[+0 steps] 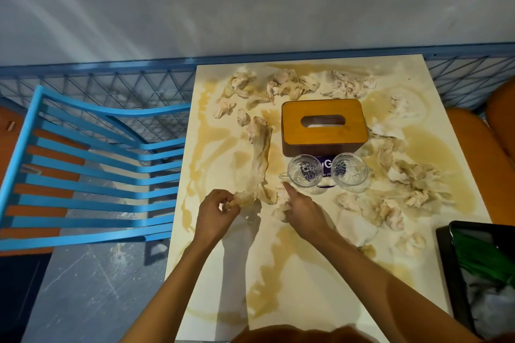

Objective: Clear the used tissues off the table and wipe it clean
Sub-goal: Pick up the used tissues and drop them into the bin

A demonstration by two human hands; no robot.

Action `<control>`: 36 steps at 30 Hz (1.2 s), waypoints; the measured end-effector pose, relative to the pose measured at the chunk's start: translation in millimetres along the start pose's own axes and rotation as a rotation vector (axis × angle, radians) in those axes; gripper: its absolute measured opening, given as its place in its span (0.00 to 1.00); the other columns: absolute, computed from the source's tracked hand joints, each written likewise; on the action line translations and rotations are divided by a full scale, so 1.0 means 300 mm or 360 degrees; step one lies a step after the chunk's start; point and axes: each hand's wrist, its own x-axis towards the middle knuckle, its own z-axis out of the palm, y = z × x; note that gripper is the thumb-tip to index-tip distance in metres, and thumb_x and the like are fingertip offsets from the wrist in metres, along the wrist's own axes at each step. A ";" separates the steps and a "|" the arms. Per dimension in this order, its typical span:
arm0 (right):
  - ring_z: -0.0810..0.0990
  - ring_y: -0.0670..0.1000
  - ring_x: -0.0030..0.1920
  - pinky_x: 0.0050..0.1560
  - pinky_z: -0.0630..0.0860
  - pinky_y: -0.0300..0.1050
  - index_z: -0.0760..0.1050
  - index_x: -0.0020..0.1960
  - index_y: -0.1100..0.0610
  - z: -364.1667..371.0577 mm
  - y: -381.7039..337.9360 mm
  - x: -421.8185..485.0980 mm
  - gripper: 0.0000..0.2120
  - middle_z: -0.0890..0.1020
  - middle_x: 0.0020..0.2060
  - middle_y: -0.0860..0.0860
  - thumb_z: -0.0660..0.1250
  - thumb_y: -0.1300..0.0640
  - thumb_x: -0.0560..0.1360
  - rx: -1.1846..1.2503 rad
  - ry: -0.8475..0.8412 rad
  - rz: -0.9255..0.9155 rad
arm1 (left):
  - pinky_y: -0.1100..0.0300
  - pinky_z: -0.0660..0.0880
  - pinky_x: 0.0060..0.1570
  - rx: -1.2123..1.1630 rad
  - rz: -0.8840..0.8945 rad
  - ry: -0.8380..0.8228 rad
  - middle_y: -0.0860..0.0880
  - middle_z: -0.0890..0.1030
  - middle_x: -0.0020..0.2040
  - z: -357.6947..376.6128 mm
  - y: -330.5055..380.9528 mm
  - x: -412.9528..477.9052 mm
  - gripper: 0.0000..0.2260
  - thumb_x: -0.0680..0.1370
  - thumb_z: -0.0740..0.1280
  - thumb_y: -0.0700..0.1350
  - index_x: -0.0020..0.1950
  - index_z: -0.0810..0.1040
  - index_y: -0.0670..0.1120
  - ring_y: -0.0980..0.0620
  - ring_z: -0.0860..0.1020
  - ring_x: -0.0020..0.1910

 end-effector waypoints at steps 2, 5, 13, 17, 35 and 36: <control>0.77 0.59 0.59 0.53 0.74 0.49 0.54 0.77 0.51 0.005 -0.012 0.014 0.32 0.78 0.60 0.57 0.62 0.60 0.77 -0.0095 -0.0019 -0.0005 | 0.62 0.74 0.47 -0.0188 -0.0114 -0.0005 0.56 0.80 0.47 -0.005 0.002 -0.019 0.09 0.66 0.69 0.49 0.44 0.81 0.48 0.59 0.78 0.48; 0.77 0.58 0.60 0.55 0.74 0.49 0.61 0.75 0.52 0.004 -0.019 0.023 0.27 0.78 0.61 0.55 0.62 0.59 0.77 -0.0123 0.0013 -0.0019 | 0.61 0.75 0.48 -0.0369 -0.0244 -0.0095 0.54 0.83 0.49 -0.010 0.001 -0.034 0.06 0.66 0.68 0.49 0.41 0.79 0.51 0.55 0.80 0.50; 0.79 0.59 0.52 0.48 0.74 0.49 0.73 0.60 0.54 0.007 -0.014 0.016 0.14 0.77 0.55 0.54 0.64 0.60 0.75 -0.0128 0.0055 -0.0077 | 0.50 0.82 0.41 -0.0611 -0.0454 -0.0198 0.42 0.83 0.42 0.013 0.004 -0.053 0.07 0.67 0.68 0.44 0.40 0.79 0.41 0.44 0.81 0.42; 0.78 0.57 0.50 0.47 0.73 0.48 0.75 0.56 0.56 0.022 -0.009 0.010 0.12 0.73 0.55 0.53 0.67 0.60 0.73 -0.0140 0.0100 -0.0171 | 0.52 0.82 0.40 -0.0645 -0.0493 -0.0185 0.36 0.81 0.43 0.033 0.004 -0.053 0.03 0.73 0.70 0.36 0.42 0.77 0.37 0.40 0.82 0.41; 0.77 0.47 0.36 0.43 0.78 0.46 0.77 0.50 0.51 -0.037 0.029 -0.173 0.09 0.81 0.43 0.47 0.72 0.60 0.71 0.0527 0.0274 -0.0048 | 0.60 0.77 0.36 -0.0781 -0.0325 -0.0354 0.43 0.83 0.42 0.081 0.100 -0.086 0.04 0.73 0.72 0.34 0.46 0.83 0.40 0.49 0.80 0.38; 0.76 0.46 0.35 0.42 0.77 0.45 0.78 0.49 0.52 -0.048 0.044 -0.203 0.09 0.80 0.42 0.46 0.72 0.60 0.71 0.0575 0.0327 -0.0018 | 0.61 0.77 0.36 -0.0793 -0.0300 -0.0390 0.41 0.83 0.43 0.096 0.122 -0.093 0.04 0.73 0.72 0.33 0.46 0.82 0.40 0.48 0.79 0.38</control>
